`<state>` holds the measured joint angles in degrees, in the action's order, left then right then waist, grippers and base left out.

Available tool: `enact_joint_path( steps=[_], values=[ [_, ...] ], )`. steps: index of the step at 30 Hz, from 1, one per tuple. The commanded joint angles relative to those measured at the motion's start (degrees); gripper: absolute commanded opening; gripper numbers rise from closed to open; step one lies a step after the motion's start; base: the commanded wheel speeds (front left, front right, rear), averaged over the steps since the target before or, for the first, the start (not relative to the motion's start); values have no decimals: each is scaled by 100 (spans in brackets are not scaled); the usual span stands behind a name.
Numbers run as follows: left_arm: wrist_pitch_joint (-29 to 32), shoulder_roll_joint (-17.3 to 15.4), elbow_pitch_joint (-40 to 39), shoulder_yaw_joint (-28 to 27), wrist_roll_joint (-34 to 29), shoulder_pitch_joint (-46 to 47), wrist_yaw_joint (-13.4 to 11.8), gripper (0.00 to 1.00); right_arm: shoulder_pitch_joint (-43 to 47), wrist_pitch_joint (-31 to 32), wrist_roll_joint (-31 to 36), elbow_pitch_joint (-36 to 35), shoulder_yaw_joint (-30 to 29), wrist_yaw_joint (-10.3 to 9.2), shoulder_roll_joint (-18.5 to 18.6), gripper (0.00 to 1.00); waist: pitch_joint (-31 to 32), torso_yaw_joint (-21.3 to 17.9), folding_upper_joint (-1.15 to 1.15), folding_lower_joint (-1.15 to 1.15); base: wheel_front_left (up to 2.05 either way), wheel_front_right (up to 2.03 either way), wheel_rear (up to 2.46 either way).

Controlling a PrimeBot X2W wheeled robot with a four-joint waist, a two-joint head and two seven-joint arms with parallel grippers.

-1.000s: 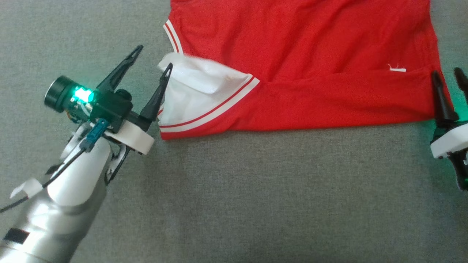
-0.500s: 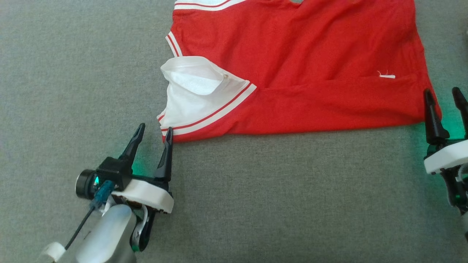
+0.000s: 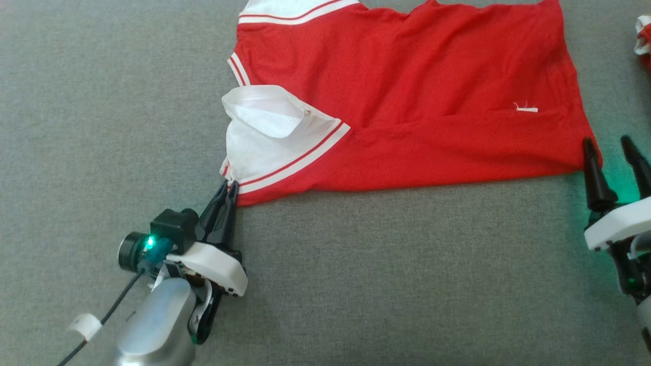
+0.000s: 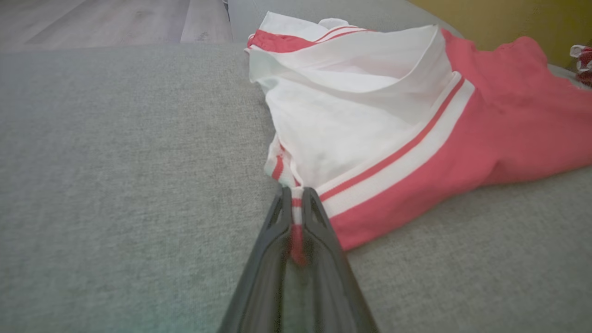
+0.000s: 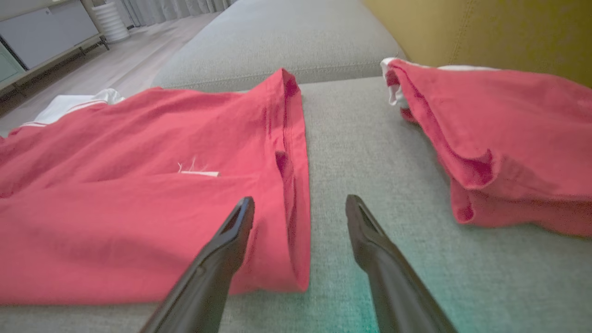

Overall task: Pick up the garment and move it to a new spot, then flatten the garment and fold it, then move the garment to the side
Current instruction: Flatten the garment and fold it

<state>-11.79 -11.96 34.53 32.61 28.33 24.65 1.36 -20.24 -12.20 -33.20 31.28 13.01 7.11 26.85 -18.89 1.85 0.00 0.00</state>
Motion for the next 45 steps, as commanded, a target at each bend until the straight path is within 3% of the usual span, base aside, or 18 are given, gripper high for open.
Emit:
enact_joint_path(
  steps=[1, 9, 10, 12, 13, 30, 38, 39, 40, 41, 42, 43, 44, 45],
  values=[
    [-41, -137, -5, -88, -20, 10, -11, 0, 84, 113, 1, 26, 45, 37, 36, 100, 68, 31, 0, 0, 0, 0, 0],
    [-154, -248, -292, -59, -149, 72, -64, 0, -102, 651, 43, 605, -83, 37, -159, 100, 173, 158, 0, 0, 0, 0, 0],
    [-149, -261, -364, -40, -165, 88, -73, 0, -115, 906, -4, 725, -38, 37, -214, 93, 183, 195, 0, 0, 0, 0, 0],
    [-146, -275, -438, -21, -181, 95, -90, 0, -101, 1089, -83, 745, 15, 37, -228, 11, 203, 218, 0, 0, 0, 0, 0],
    [-142, -284, -471, -13, -184, 85, -99, 0, -82, 1129, -123, 726, 24, 37, -214, 0, 225, 226, 0, 0, 0, 0, 0],
    [260, -800, -1829, 27, 100, -1488, -518, 0, 1348, 1221, -460, -107, -169, 37, 409, 0, 1076, 182, 0, 0, 0, 0, 0],
    [602, -904, -2353, 172, 249, -2075, -642, 0, 2196, 1301, -440, -609, -568, 37, 314, 0, 1148, 206, 0, 0, 0, 0, 0],
    [640, -918, -2363, 186, 261, -2092, -637, 0, 2244, 1309, -418, -652, -596, 37, 278, 14, 1151, 198, 0, 0, 0, 0, 0],
    [685, -928, -2366, 199, 279, -2102, -627, 0, 2280, 1319, -389, -692, -618, 37, 242, 44, 1153, 188, 0, 0, 0, 0, 0],
    [739, -939, -2363, 213, 288, -2105, -629, 0, 2307, 1328, -366, -728, -648, 37, 205, 98, 1153, 174, 0, 0, 0, 0, 0],
    [807, -953, -2360, 238, 285, -2098, -630, 18, 2326, 1317, -341, -763, -695, 37, 172, 100, 1151, 157, 0, 0, 0, 0, 0],
    [875, -964, -2362, 255, 291, -2081, -628, 70, 2341, 1302, -313, -801, -742, 37, 141, 100, 1144, 137, 0, 0, 0, 0, 0],
    [931, -973, -2373, 253, 304, -2057, -636, 100, 2351, 1292, -284, -839, -797, 37, 114, 100, 1133, 113, 0, 0, 0, 0, 0],
    [993, -994, -2390, 242, 308, -2024, -658, 100, 2357, 1284, -250, -884, -851, 37, 97, 100, 1117, 86, 0, 0, 0, 0, 0]
  ],
)
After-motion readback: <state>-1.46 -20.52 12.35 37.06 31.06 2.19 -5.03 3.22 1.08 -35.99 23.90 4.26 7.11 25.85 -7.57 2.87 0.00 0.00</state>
